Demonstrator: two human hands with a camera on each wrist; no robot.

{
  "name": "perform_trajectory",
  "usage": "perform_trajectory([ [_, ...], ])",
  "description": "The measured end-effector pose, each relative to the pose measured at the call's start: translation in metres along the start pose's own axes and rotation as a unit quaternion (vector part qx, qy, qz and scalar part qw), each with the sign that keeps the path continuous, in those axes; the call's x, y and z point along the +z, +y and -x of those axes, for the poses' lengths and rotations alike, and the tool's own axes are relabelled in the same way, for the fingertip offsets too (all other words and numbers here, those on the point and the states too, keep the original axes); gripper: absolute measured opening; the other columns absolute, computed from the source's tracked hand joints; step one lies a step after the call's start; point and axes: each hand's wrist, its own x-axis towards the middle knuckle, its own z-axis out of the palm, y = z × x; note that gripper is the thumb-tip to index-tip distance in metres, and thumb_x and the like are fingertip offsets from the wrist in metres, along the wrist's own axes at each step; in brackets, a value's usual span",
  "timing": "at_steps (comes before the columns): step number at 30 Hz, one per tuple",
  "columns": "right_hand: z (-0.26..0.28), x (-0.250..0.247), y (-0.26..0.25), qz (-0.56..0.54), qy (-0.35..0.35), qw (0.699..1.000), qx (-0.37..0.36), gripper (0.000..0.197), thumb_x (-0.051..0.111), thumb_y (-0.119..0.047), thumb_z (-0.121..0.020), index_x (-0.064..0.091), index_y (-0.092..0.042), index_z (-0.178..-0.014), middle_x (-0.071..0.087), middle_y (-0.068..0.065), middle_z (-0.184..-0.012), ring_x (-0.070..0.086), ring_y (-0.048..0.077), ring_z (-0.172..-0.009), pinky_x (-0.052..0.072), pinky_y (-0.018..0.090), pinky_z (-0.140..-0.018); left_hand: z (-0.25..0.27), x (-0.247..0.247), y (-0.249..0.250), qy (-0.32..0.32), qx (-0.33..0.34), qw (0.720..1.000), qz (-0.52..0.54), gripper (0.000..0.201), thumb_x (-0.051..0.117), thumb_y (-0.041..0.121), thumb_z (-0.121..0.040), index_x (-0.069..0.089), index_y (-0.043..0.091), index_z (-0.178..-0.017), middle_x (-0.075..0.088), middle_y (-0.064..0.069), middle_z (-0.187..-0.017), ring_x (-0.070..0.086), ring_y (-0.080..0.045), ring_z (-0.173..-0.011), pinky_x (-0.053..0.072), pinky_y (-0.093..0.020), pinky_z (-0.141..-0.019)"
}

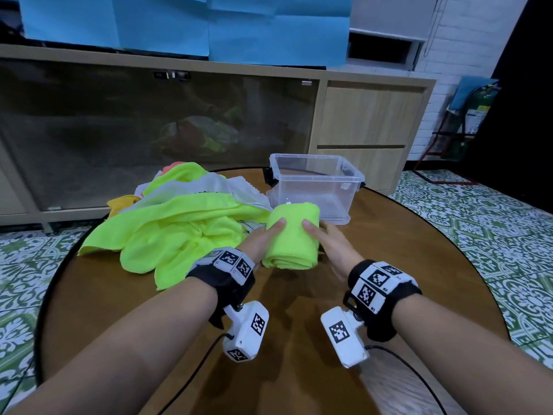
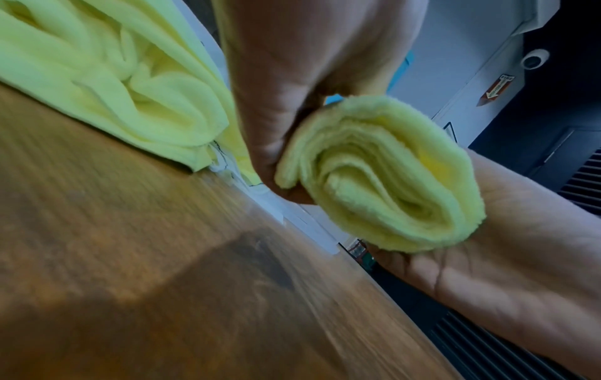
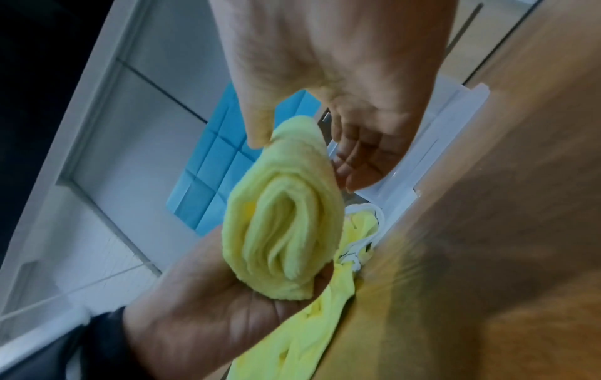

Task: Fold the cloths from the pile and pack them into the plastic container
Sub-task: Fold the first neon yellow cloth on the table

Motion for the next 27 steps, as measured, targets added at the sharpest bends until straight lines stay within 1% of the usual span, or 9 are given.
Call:
perform_trajectory([
  [4, 0.0, 0.005, 0.003, -0.054, -0.015, 0.998, 0.037, 0.041, 0.05, -0.034, -0.094, 0.051, -0.006, -0.123, 0.063, 0.006, -0.113, 0.059, 0.024, -0.106, 0.045, 0.038, -0.098, -0.004, 0.002, -0.008, -0.008, 0.006, 0.999, -0.043, 0.063, 0.049, 0.052, -0.09, 0.048, 0.005, -0.132, 0.06, -0.013, -0.125, 0.059, -0.03, -0.112, 0.044, -0.046, -0.102],
  [8, 0.0, 0.006, 0.005, -0.014, -0.014, 0.998, 0.056, 0.045, 0.048, -0.028, -0.096, 0.048, 0.003, -0.129, 0.057, 0.019, -0.127, 0.057, 0.033, -0.115, 0.044, 0.044, -0.101, -0.009, 0.006, -0.02, -0.001, -0.012, 0.997, -0.071, 0.081, 0.05, 0.07, -0.078, 0.052, 0.005, -0.127, 0.062, -0.014, -0.122, 0.061, -0.03, -0.109, 0.045, -0.045, -0.101],
  [12, -0.002, 0.0, 0.007, 0.006, -0.01, 0.996, 0.093, 0.044, 0.044, -0.029, -0.098, 0.05, 0.004, -0.127, 0.058, 0.016, -0.125, 0.058, 0.03, -0.112, 0.047, 0.036, -0.094, -0.008, 0.019, -0.023, 0.06, 0.007, 0.989, -0.136, 0.068, 0.042, 0.056, -0.091, 0.047, 0.002, -0.131, 0.057, -0.017, -0.128, 0.056, -0.033, -0.114, 0.042, -0.041, -0.102],
  [15, -0.006, 0.002, 0.013, 0.146, 0.017, 0.983, 0.111, 0.049, 0.044, -0.035, -0.098, 0.051, 0.006, -0.125, 0.059, 0.015, -0.119, 0.058, 0.03, -0.106, 0.045, 0.032, -0.086, -0.007, 0.026, -0.029, 0.099, -0.049, 0.967, -0.231, 0.071, 0.03, 0.054, -0.096, 0.04, -0.003, -0.138, 0.048, -0.018, -0.137, 0.048, -0.032, -0.123, 0.036, -0.03, -0.098],
  [21, -0.018, -0.01, 0.03, 0.208, 0.063, 0.97, 0.111, 0.045, 0.052, -0.031, -0.095, 0.049, 0.003, -0.123, 0.06, 0.015, -0.112, 0.059, 0.029, -0.102, 0.047, 0.035, -0.088, -0.006, 0.025, -0.028, 0.052, -0.111, 0.964, -0.236, 0.061, 0.015, 0.042, -0.102, 0.032, -0.001, -0.143, 0.037, -0.017, -0.146, 0.038, -0.03, -0.133, 0.03, -0.033, -0.11],
  [23, -0.017, -0.012, 0.03, 0.204, 0.049, 0.972, 0.105, 0.036, 0.047, -0.026, -0.098, 0.053, 0.003, -0.119, 0.059, 0.014, -0.104, 0.057, 0.025, -0.094, 0.044, 0.032, -0.082, -0.007, 0.023, -0.025, 0.049, -0.12, 0.961, -0.246, 0.059, 0.019, 0.04, -0.103, 0.033, -0.001, -0.142, 0.048, -0.018, -0.135, 0.049, -0.033, -0.121, 0.041, -0.035, -0.099],
  [25, -0.017, -0.012, 0.032, 0.218, 0.04, 0.969, 0.109, 0.037, 0.045, -0.025, -0.099, 0.052, 0.003, -0.121, 0.059, 0.014, -0.105, 0.057, 0.025, -0.095, 0.044, 0.032, -0.082, -0.006, 0.021, -0.024, 0.047, -0.129, 0.961, -0.24, 0.057, 0.03, 0.04, -0.101, 0.04, -0.003, -0.137, 0.056, -0.014, -0.093, 0.059, -0.032, -0.089, 0.048, -0.033, -0.066],
  [26, -0.016, -0.012, 0.033, 0.235, 0.031, 0.964, 0.12, 0.039, 0.045, -0.026, -0.098, 0.051, 0.004, -0.123, 0.06, 0.014, -0.11, 0.058, 0.027, -0.098, 0.046, 0.033, -0.085, -0.004, 0.021, -0.025, 0.054, -0.128, 0.959, -0.246, 0.055, 0.035, 0.038, -0.1, 0.042, -0.005, -0.134, 0.05, -0.01, -0.079, 0.059, -0.032, -0.086, 0.046, -0.03, -0.058],
  [27, -0.016, -0.012, 0.035, 0.261, 0.021, 0.955, 0.137, 0.043, 0.046, -0.028, -0.097, 0.049, 0.004, -0.126, 0.06, 0.016, -0.116, 0.058, 0.03, -0.103, 0.047, 0.035, -0.089, -0.005, 0.022, -0.028, 0.064, -0.122, 0.955, -0.262, 0.054, 0.04, 0.036, -0.099, 0.042, -0.005, -0.133, 0.049, -0.01, -0.079, 0.06, -0.035, -0.096, 0.048, -0.03, -0.062],
])
